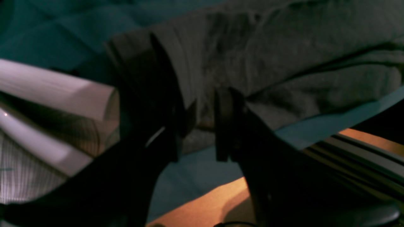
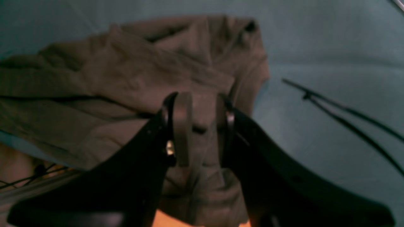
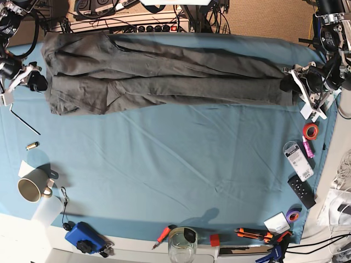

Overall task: Fold the T-shirt properly
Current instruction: 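Open both grippers and raise them away from the folded shirt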

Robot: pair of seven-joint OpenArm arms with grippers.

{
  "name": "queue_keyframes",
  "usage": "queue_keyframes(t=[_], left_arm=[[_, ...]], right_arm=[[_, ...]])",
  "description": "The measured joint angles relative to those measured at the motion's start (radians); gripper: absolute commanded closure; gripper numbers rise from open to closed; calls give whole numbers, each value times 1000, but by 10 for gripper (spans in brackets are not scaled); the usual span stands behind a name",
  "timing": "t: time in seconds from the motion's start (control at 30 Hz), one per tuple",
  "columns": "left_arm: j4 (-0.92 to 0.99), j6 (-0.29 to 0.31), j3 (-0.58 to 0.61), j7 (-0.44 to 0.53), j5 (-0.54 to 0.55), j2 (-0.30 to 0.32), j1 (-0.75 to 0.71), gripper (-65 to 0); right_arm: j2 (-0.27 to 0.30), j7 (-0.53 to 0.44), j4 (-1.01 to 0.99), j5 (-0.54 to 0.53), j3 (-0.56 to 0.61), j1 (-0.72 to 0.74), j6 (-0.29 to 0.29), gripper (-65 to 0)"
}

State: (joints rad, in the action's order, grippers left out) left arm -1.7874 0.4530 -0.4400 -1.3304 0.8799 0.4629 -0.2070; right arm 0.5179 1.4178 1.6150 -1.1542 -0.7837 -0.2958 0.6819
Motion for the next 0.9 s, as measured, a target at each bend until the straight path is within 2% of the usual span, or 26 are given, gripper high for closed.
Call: queue_keyframes(t=[0.1,0.2,0.3,0.43,0.6,0.63,0.77,0.9], left_arm=[[0,0,0,7,0,0,9,-178],[0,19,0,24,-32,0,17,-252],[0,7,0,44,-59,0,16,-310],[0,-16,-1,57,-69,-8,16,-312],[0,-16,-1,56,-69,-67,16,-312],[0,-16,-1,57,-82,-77,16,-312],[3,-86,-1,72,-232,-112,15,-312],[3,-103,-1,79,-241,-114,16,-311]], right_arm=[[0,-4,0,-50,0,1,0,-141],[0,-4,0,-48,0,1,0,-141],[0,-4,0,-36,0,2,0,-141],[0,-4,0,-36,0,2,0,-141],[0,-4,0,-36,0,2,0,-141],[0,-4,0,-36,0,2,0,-141],[0,-4,0,-36,0,2,0,-141],[0,-4,0,-36,0,2,0,-141]])
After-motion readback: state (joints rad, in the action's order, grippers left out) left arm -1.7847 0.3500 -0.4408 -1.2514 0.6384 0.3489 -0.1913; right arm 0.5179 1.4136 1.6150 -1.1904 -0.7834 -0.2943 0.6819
